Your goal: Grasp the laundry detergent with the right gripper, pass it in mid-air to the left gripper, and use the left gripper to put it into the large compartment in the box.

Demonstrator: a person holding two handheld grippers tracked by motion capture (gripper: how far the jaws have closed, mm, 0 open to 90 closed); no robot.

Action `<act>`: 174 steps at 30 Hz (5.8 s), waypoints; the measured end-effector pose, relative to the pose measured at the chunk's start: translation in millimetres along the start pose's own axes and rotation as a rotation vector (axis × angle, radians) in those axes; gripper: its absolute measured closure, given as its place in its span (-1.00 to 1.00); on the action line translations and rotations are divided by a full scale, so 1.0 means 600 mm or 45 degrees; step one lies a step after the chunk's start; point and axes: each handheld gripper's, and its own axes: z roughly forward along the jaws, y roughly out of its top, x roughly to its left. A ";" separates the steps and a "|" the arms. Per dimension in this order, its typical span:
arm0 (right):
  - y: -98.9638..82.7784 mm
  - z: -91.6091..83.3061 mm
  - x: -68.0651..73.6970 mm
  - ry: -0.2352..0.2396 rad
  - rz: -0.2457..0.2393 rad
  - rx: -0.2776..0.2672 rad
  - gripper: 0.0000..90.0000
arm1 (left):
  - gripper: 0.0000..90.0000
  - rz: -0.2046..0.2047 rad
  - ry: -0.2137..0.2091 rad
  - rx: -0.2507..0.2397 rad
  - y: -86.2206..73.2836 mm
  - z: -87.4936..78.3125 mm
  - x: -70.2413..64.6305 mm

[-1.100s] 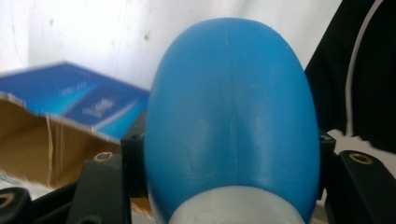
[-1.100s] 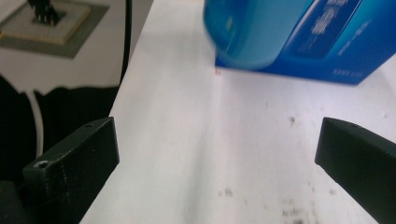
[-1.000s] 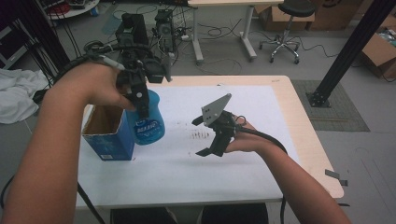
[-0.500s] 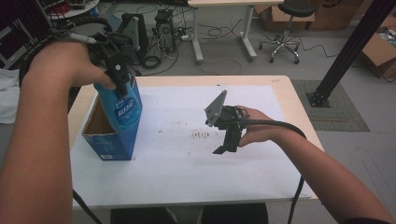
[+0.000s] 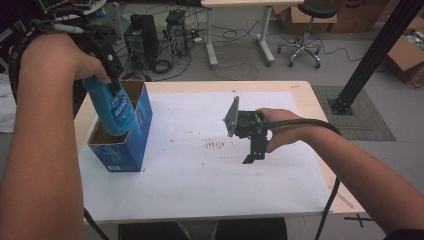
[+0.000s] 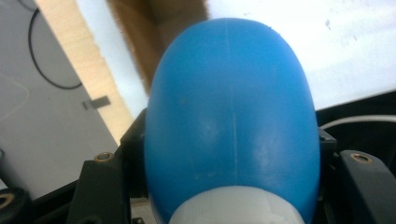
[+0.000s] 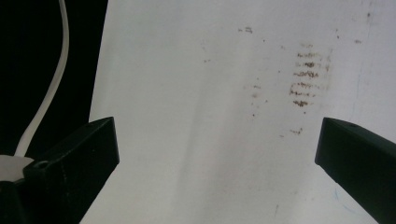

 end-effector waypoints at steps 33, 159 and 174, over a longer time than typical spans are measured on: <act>-0.019 -0.020 0.002 -0.002 0.014 0.051 -1.00 | -0.14 -0.252 -0.024 -0.060 0.029 0.105 0.070; -0.015 -0.019 0.008 -0.021 -0.003 0.043 -1.00 | -0.66 -0.180 0.056 -0.120 0.024 0.163 0.037; -0.015 -0.022 0.010 -0.029 0.004 0.024 -1.00 | -0.77 -0.061 0.098 -0.192 0.014 0.106 0.008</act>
